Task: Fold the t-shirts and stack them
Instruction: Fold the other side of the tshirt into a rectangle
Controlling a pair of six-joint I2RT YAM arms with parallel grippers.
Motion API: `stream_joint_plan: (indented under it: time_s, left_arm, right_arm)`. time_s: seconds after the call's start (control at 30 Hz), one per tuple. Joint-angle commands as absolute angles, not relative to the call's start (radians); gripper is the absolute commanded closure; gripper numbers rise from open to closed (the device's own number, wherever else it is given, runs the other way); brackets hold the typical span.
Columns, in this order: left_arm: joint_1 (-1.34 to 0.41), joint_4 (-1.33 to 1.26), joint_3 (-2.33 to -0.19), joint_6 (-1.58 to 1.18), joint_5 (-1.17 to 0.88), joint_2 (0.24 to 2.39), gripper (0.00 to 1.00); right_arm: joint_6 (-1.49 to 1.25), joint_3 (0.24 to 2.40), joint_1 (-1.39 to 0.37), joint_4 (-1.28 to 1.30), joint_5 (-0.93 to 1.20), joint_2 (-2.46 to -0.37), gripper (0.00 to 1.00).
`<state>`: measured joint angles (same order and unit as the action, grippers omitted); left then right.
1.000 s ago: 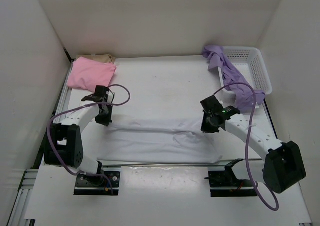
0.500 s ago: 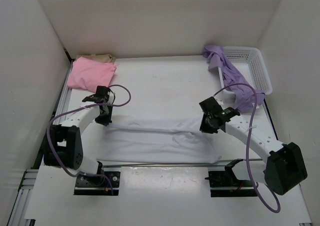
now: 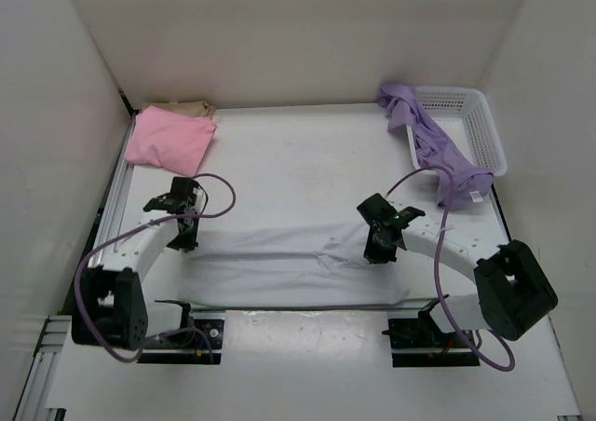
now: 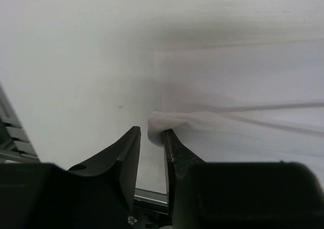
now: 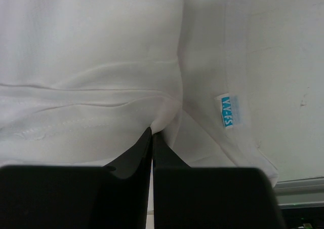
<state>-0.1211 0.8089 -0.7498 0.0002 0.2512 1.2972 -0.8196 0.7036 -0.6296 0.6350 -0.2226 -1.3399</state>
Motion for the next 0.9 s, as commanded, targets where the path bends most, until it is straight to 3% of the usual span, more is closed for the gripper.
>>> stream_joint_plan:
  time_s: [0.0,0.27,0.43,0.53,0.73,0.87]
  left_arm:
    - [-0.101,0.819,-0.771,0.0,0.36,1.146,0.63]
    - [-0.166,0.888,-0.96,0.0,0.341,1.268,0.6]
    - [-0.166,0.94,-0.919,0.0,0.298,1.256,0.76]
    - [-0.166,0.94,-0.827,0.0,0.328,1.2,0.76]
    - [-0.166,0.962,-0.75,0.0,0.377,1.126,0.67]
    - [-0.187,0.919,-0.872,0.0,0.286,1.164,0.62]
  right_arm:
    - [-0.841,0.693,-0.632,0.601,-0.229,-1.336,1.0]
    - [-0.831,0.712,-0.632,0.601,-0.229,-1.345,1.0]
    - [-0.831,0.712,-0.641,0.601,-0.229,-1.345,1.0]
    - [-0.831,0.712,-0.641,0.601,-0.238,-1.345,1.0]
    - [-0.831,0.712,-0.641,0.601,-0.238,-1.345,1.0]
    - [-0.831,0.703,-0.641,0.601,-0.238,-1.365,1.0]
